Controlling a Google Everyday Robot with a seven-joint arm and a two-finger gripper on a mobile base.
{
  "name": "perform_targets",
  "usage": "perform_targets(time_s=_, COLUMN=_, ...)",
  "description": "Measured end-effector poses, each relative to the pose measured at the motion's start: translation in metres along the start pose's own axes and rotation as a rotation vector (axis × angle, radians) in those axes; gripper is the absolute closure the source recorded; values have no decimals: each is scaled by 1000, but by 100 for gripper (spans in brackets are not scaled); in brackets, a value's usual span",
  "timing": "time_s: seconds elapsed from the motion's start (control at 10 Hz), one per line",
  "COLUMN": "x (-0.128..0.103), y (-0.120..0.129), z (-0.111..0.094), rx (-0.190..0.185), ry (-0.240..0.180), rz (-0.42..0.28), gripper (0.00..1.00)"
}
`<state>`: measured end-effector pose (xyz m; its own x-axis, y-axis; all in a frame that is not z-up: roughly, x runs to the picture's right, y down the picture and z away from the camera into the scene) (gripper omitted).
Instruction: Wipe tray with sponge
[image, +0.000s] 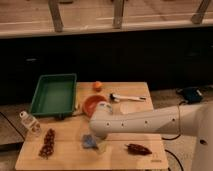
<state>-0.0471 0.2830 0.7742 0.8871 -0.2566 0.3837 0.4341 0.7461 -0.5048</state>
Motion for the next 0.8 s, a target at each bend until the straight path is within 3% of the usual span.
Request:
perform_targets(time_s=0.6, x=9, y=6, z=19, rx=-19, ry=-12, rz=41, gripper=20)
perform_targets(time_s=0.8, x=10, y=6, z=21, rx=-26, ry=-13, rz=39, gripper=30)
